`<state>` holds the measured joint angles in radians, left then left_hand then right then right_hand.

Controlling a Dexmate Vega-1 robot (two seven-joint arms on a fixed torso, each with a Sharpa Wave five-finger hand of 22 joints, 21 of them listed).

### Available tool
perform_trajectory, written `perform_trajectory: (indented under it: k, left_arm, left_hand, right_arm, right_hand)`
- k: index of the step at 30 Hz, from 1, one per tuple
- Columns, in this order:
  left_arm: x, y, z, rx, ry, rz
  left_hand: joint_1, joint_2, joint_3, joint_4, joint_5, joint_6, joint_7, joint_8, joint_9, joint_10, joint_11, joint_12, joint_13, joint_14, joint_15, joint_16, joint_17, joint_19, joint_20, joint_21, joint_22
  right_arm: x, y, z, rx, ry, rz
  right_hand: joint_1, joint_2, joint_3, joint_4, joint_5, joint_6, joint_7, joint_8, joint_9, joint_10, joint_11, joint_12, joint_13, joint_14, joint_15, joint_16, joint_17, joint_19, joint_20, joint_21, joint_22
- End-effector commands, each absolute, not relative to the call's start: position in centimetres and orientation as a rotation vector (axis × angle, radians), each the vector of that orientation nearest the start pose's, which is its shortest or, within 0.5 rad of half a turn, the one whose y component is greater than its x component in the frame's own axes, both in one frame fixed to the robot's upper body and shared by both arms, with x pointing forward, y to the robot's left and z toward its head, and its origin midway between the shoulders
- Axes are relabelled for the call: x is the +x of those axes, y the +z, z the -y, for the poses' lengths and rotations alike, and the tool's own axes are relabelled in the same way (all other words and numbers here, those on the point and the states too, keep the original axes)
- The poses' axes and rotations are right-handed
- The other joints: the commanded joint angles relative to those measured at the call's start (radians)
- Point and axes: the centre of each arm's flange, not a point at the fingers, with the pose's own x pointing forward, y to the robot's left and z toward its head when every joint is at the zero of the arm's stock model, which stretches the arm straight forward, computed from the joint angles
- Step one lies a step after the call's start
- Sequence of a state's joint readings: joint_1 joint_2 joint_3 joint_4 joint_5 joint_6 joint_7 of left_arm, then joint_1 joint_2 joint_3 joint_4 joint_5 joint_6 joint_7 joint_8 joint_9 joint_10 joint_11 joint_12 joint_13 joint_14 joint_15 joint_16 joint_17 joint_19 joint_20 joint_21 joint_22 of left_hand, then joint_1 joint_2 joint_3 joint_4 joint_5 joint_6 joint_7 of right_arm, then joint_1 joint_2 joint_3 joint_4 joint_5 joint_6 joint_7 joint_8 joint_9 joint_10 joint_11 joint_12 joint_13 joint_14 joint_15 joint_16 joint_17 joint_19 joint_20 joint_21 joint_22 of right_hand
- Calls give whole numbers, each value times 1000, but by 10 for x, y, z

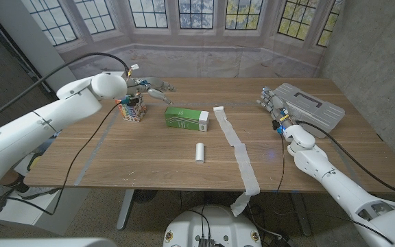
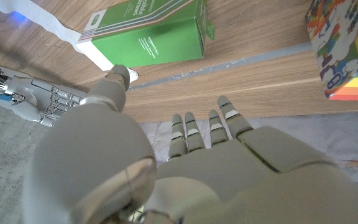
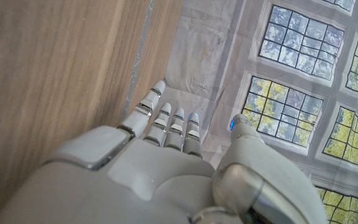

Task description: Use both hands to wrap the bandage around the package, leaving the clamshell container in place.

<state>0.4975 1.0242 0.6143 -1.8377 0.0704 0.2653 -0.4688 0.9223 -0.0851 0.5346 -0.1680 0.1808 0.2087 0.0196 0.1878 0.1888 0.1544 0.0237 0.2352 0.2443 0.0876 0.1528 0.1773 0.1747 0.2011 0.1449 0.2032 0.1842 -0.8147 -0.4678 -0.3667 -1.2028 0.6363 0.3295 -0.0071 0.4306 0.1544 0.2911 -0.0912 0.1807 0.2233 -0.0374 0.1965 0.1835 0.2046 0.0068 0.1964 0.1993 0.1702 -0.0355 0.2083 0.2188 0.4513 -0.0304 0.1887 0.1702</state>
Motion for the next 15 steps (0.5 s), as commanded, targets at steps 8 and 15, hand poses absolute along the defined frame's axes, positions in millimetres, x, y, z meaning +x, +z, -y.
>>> perform_trajectory:
  k: [8, 15]
  left_arm:
    - [597, 142, -250, 1534, -479, 221]
    - [598, 142, -246, 1591, -496, 198]
  left_hand:
    - [0, -28, -26, 7, 7, -50, 37, -8, 2, -33, 29, -11, 4, -33, 18, -3, 3, -24, 3, -5, 5]
    - [3, -32, -30, 7, 10, -65, 52, -8, 2, -42, 31, -13, 4, -40, 18, -2, 3, -31, 1, -5, 5]
  right_arm:
    - [660, -49, 304, 97, 100, 583]
    - [657, -52, 305, 103, 85, 584]
  right_hand:
    - [3, -1, 2, -6, -5, 0, 10, -1, 5, -4, 20, 1, 1, -5, 2, 7, 1, 3, 6, 7, 2]
    - [2, -1, 1, -7, -5, -1, 12, -2, 5, -6, 23, 1, 1, -7, 2, 6, 1, 2, 7, 7, 2]
